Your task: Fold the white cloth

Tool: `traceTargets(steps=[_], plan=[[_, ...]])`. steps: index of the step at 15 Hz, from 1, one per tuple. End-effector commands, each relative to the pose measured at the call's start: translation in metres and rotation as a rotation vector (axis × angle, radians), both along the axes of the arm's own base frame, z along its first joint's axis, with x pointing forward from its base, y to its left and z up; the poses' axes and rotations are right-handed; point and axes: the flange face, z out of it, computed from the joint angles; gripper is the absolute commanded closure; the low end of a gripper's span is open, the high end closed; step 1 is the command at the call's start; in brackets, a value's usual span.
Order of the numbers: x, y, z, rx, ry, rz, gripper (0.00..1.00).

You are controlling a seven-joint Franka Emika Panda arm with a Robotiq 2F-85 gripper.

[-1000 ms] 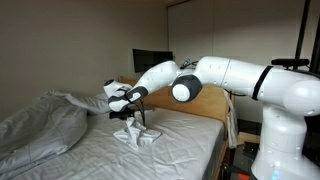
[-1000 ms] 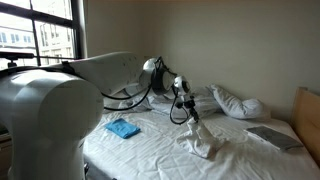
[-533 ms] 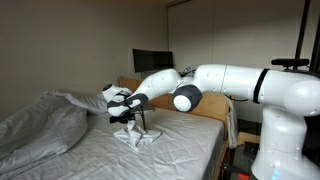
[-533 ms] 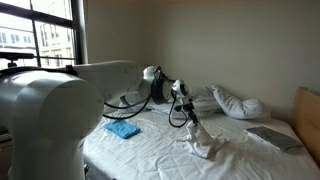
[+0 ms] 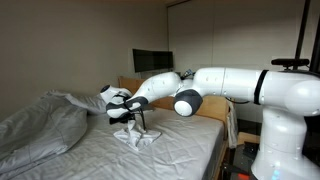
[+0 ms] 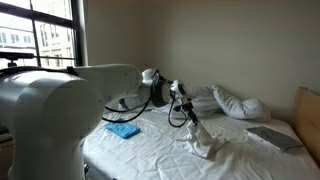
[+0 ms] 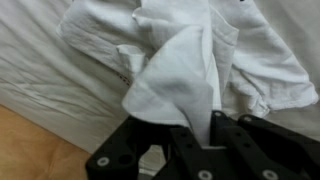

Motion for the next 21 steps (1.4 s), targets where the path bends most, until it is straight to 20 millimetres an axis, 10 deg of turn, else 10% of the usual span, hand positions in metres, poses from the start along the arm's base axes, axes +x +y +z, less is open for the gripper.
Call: traceTargets(steps=[1, 21], plan=[[0.001, 0.0, 0.002, -0.001, -0.003, 0.002, 0.92], [-0.003, 0.028, -0.006, -0.318, -0.138, -0.026, 0.96]])
